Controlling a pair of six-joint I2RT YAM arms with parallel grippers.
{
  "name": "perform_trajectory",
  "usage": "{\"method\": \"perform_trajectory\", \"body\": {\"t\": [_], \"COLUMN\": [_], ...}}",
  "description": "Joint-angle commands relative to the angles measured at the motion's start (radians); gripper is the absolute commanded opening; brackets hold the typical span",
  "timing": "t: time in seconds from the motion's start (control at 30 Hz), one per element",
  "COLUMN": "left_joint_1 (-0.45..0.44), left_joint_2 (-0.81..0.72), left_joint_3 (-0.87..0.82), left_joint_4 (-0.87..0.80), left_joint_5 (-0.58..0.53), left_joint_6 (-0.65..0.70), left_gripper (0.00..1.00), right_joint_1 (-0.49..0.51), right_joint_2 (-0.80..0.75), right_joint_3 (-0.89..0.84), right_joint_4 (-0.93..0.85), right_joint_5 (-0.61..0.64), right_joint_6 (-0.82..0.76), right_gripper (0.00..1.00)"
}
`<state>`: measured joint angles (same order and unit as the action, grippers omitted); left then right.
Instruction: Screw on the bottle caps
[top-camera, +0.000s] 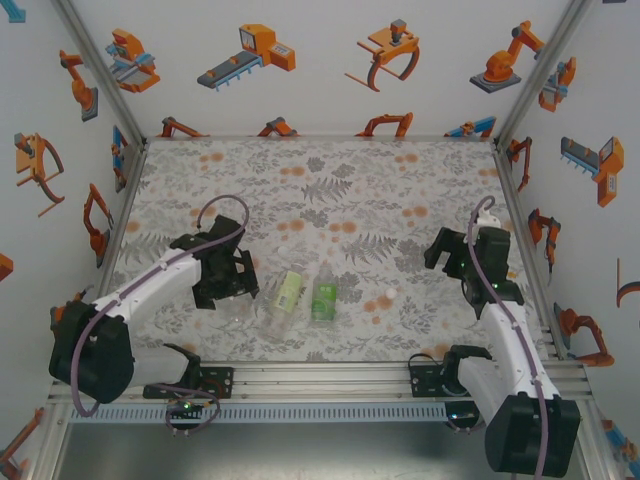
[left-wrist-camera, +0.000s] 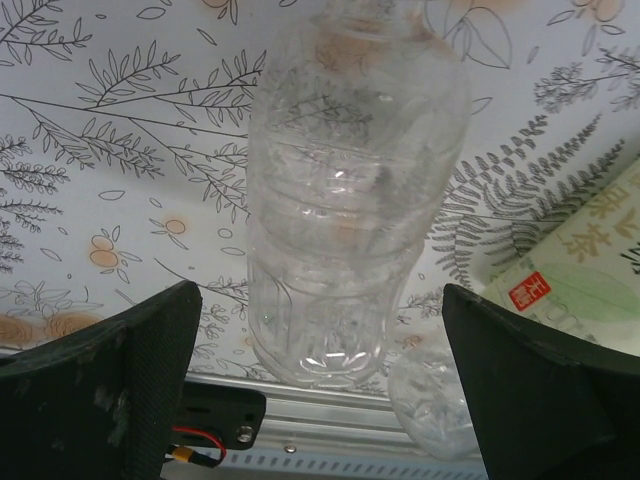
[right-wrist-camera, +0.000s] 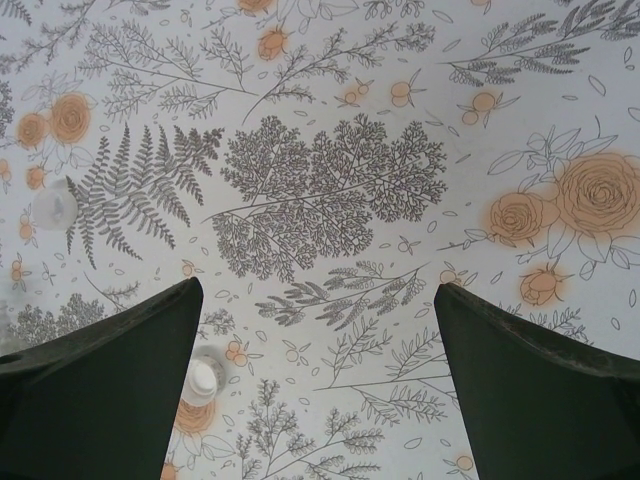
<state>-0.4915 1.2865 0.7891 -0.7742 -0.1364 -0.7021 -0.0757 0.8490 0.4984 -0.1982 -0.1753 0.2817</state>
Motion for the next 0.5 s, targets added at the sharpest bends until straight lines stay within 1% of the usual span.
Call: {"method": "perform_trajectory", "body": {"t": [0.0, 0.1, 0.23, 0.47], "left_joint_1": [-0.006, -0.007, -0.007, -0.008], "left_joint_2": [-0.015, 0.004, 0.031, 0.065], "left_joint_3": [-0.035, -0.063, -0.074, -0.086], "left_joint_4": [0.069, 0.113, 0.162, 0.200], "left_joint_5": [-0.026, -0.024, -0.017, -0.019], "left_joint_6": [0.005, 0.019, 0.029, 0.047], "left_gripper": [0.99, 0.98, 0.94, 0.89], "right_joint_1": [0.007, 0.007, 0.007, 0.008], "right_joint_2": [-0.018, -0.013, -0.016, -0.033], "right_joint_3": [-0.018, -0.021, -0.019, -0.026], "right_joint_4": [-0.004, -0.002, -0.006, -0.010], "right_joint_5": [-0.015, -0.024, -0.025, -0.018], "right_joint_6": [0.017, 0.018, 0.017, 0.018], "right_gripper": [0.87, 0.87, 0.87, 0.87]}}
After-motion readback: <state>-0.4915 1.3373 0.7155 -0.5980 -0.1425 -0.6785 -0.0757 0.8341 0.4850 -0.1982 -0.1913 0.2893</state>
